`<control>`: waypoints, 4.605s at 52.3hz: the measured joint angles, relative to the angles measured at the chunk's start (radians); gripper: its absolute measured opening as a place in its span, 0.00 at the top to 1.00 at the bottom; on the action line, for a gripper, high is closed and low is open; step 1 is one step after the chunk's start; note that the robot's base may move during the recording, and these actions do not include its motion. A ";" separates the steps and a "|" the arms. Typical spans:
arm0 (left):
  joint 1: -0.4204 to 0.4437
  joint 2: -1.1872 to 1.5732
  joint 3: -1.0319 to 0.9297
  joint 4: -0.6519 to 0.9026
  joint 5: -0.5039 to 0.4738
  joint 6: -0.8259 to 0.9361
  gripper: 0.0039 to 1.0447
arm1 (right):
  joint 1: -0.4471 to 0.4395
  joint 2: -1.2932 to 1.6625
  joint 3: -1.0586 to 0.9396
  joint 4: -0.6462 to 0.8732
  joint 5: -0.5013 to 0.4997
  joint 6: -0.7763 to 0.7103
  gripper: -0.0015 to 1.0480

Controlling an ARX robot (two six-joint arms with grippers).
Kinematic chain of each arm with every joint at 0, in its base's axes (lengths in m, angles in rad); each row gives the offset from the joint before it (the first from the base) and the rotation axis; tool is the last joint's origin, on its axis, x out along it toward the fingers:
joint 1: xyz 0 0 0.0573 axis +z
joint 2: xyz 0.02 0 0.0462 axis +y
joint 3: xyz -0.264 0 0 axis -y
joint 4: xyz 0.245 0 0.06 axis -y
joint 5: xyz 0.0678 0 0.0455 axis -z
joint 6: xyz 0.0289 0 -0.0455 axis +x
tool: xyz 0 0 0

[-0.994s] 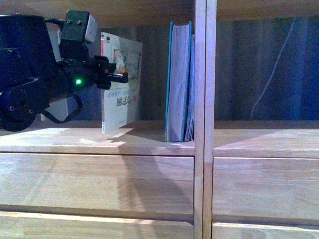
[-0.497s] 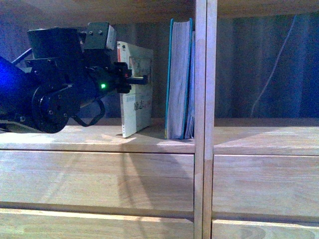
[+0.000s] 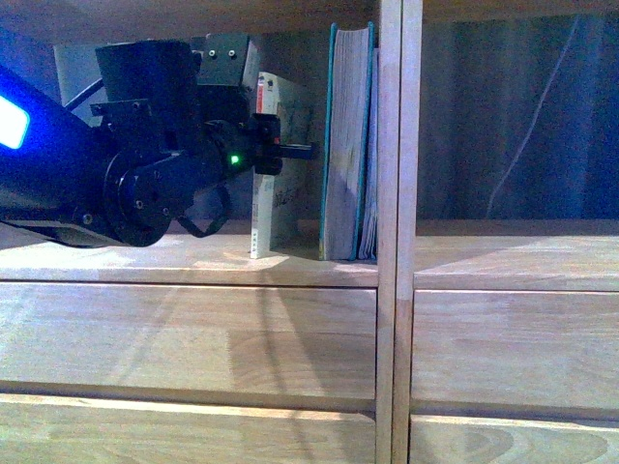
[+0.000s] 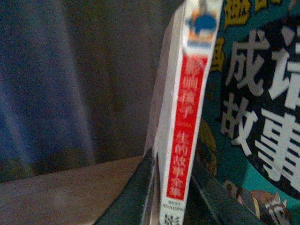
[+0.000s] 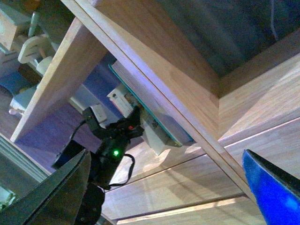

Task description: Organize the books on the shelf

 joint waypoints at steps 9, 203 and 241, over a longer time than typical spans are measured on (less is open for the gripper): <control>-0.014 0.015 -0.018 -0.003 0.005 0.000 0.51 | 0.000 0.000 0.000 0.005 -0.001 0.014 0.07; 0.314 -2.067 -1.577 -0.721 -0.107 -0.118 0.98 | -0.365 -0.409 -0.306 -0.335 -0.244 -0.739 0.97; 0.314 -2.170 -1.698 -0.695 -0.107 -0.118 0.98 | -0.365 -0.688 -0.412 -0.498 -0.244 -0.739 0.97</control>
